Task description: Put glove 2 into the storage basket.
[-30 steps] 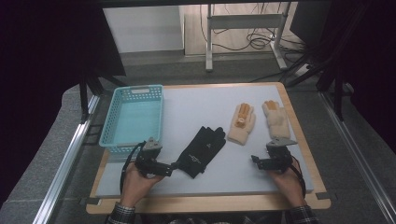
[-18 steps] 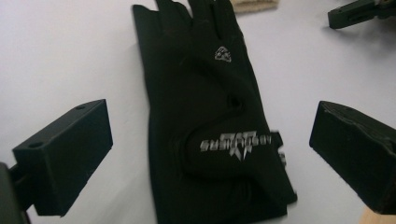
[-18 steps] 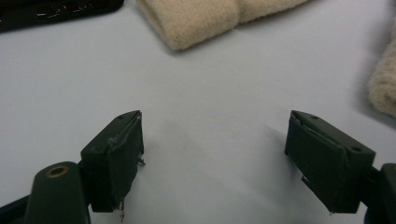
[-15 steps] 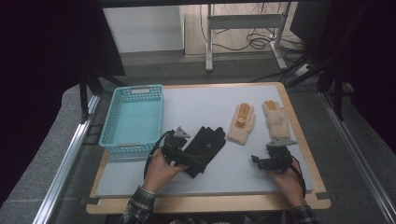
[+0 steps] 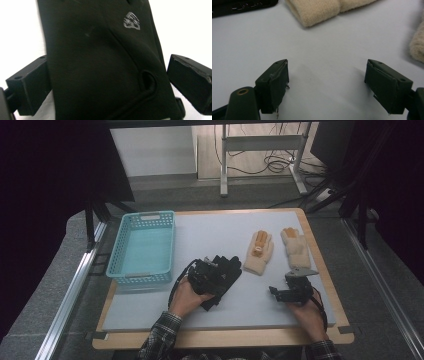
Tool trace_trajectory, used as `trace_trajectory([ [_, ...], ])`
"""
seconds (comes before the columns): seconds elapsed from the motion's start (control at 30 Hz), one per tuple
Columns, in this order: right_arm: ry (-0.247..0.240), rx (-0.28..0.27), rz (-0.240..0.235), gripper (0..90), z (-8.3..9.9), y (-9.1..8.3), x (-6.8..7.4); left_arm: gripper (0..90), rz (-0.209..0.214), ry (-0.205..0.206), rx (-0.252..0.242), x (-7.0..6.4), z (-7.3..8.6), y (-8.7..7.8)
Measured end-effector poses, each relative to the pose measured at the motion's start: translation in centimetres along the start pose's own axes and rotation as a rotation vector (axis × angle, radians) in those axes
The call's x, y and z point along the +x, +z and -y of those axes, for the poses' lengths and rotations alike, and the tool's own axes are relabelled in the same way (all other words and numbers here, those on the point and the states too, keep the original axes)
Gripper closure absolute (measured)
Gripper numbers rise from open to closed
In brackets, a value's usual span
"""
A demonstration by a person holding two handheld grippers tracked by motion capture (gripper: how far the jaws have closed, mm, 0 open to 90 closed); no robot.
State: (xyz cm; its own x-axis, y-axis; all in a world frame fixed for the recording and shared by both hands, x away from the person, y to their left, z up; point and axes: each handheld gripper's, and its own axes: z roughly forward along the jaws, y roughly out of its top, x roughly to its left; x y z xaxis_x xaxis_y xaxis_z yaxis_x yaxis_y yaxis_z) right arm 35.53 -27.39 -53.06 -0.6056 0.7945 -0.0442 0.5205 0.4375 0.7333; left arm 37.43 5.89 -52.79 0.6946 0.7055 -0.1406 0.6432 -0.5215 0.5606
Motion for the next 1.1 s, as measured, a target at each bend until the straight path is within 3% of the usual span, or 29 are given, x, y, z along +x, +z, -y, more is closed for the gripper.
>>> trace_trajectory([
  [0.13,-0.001,0.002,0.001,19.1,0.0,0.0,0.0,0.0,-0.030,0.032,0.017,-0.8,0.1,0.1],
  [0.23,-0.001,0.000,0.000,19.1,0.0,0.0,0.0,0.0,-0.081,0.070,0.028,-1.5,0.2,0.4],
  [0.33,-0.001,0.000,0.000,19.1,0.0,0.0,0.0,2.7,-0.091,0.064,0.026,-1.8,0.2,0.2],
  [0.43,-0.001,0.001,0.000,19.1,0.0,0.0,0.0,16.4,-0.102,0.056,0.032,-1.9,0.0,-0.3],
  [0.47,-0.002,0.000,0.001,19.1,0.0,0.0,0.0,27.8,-0.105,0.053,0.028,-2.0,0.0,-0.6],
  [0.53,-0.002,0.000,0.001,19.1,0.0,0.0,0.0,39.0,-0.116,0.064,0.020,-2.0,0.1,-0.8],
  [0.63,-0.002,0.000,0.001,19.1,0.0,0.0,0.0,53.8,-0.124,0.069,0.009,-1.8,0.2,-1.0],
  [0.7,-0.002,0.000,0.001,19.1,0.0,0.0,0.0,58.5,-0.107,0.064,-0.012,-1.2,0.4,-1.2],
  [0.87,-0.001,0.000,0.001,19.1,0.0,0.0,0.0,62.0,-0.093,0.042,-0.053,-0.6,0.1,-2.0],
  [1.1,-0.002,0.000,0.001,19.1,0.0,0.0,0.0,61.7,-0.092,0.025,-0.097,-0.1,-1.6,-4.6],
])
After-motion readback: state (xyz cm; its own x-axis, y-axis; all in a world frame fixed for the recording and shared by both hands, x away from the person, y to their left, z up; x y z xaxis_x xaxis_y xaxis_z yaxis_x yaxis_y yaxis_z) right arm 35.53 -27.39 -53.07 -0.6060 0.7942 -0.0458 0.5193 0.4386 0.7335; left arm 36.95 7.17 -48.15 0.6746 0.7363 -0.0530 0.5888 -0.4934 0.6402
